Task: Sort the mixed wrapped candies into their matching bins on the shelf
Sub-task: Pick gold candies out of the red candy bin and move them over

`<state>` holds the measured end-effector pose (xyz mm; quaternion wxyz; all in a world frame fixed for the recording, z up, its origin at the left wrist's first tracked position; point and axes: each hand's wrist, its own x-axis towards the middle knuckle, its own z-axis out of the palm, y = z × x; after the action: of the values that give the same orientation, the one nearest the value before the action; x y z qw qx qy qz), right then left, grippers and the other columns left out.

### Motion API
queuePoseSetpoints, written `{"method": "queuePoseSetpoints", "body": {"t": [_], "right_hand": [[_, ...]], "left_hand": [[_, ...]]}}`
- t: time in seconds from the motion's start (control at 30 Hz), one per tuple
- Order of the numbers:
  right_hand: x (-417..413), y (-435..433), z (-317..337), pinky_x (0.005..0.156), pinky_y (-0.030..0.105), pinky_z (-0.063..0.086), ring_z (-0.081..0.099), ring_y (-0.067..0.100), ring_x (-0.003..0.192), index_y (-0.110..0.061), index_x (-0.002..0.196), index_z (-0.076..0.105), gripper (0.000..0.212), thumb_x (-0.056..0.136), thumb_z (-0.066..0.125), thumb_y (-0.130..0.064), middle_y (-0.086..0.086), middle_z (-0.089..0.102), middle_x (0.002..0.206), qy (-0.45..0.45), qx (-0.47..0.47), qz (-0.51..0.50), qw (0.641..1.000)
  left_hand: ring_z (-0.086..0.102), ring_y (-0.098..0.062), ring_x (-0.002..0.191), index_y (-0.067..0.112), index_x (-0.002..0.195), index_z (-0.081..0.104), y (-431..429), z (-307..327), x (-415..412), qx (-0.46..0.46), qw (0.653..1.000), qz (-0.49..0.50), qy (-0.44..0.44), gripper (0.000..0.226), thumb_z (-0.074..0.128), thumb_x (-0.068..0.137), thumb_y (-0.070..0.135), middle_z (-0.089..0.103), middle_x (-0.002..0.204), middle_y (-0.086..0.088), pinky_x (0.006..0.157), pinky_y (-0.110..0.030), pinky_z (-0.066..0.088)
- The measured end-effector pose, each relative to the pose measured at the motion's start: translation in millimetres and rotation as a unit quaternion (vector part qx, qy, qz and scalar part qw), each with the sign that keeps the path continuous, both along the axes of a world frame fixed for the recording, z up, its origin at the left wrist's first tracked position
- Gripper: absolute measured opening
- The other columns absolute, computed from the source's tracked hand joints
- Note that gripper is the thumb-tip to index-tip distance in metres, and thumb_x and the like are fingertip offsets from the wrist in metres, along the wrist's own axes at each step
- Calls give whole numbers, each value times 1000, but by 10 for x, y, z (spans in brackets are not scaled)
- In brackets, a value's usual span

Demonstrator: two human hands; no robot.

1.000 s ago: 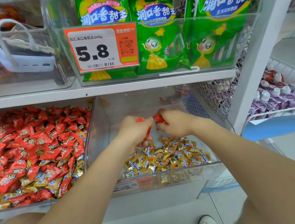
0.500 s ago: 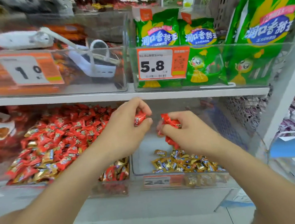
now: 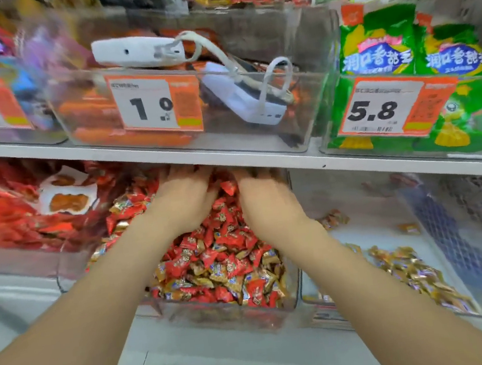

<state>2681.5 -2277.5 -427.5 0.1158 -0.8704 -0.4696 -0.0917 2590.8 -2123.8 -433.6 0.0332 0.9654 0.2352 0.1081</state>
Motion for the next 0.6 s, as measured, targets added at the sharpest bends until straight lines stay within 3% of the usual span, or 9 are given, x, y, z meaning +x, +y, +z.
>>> {"method": "queuePoseSetpoints", "body": {"t": [0.07, 0.17, 0.27, 0.43, 0.53, 0.6], "right_hand": [[107, 106, -22, 102, 50, 48, 49, 46, 132, -31, 159, 31, 71, 95, 56, -11, 17, 46, 150, 28, -9, 9, 1000], [218, 96, 21, 113, 51, 44, 41, 42, 142, -39, 159, 31, 74, 90, 52, -20, 10, 40, 161, 81, -15, 43, 996], [254, -40, 87, 119, 50, 38, 37, 39, 146, -40, 159, 29, 80, 80, 41, -30, 7, 38, 164, 68, -18, 45, 997], [61, -377, -14, 113, 50, 41, 43, 41, 135, -26, 158, 36, 73, 85, 38, -27, 14, 47, 152, 61, 43, 32, 997], [-77, -607, -47, 105, 51, 43, 47, 37, 117, -19, 142, 51, 49, 94, 44, -20, 12, 51, 129, 71, 98, 24, 992], [-167, -731, 9, 100, 48, 42, 44, 33, 107, -19, 126, 57, 30, 96, 51, -17, 8, 46, 117, 77, 102, -7, 992]], "left_hand": [[25, -38, 152, 35, 158, 32, 82, -57, 42, -14, 999, 2, 31, 81, 14, 85, 66, 31, 167, -5, 122, -63, 18], [20, -34, 154, 41, 157, 26, 98, -56, 78, -21, 999, -7, 50, 72, 19, 89, 62, 25, 169, 2, 122, -65, 12], [18, -33, 154, 39, 158, 22, 18, -5, 7, -8, 999, -18, 35, 69, 24, 91, 55, 25, 169, 2, 123, -66, 10], [29, -27, 149, 33, 158, 29, -338, 58, -200, 1, 995, -86, -53, 67, 33, 92, 42, 40, 157, 4, 124, -60, 15], [42, -23, 134, 27, 148, 47, -587, 50, -352, 19, 983, -156, -98, 49, 35, 102, 40, 51, 142, 6, 119, -53, 29], [45, -21, 121, 26, 132, 58, -694, 54, -464, 20, 970, -212, -121, 32, 45, 105, 35, 53, 126, 8, 107, -46, 39]]}}
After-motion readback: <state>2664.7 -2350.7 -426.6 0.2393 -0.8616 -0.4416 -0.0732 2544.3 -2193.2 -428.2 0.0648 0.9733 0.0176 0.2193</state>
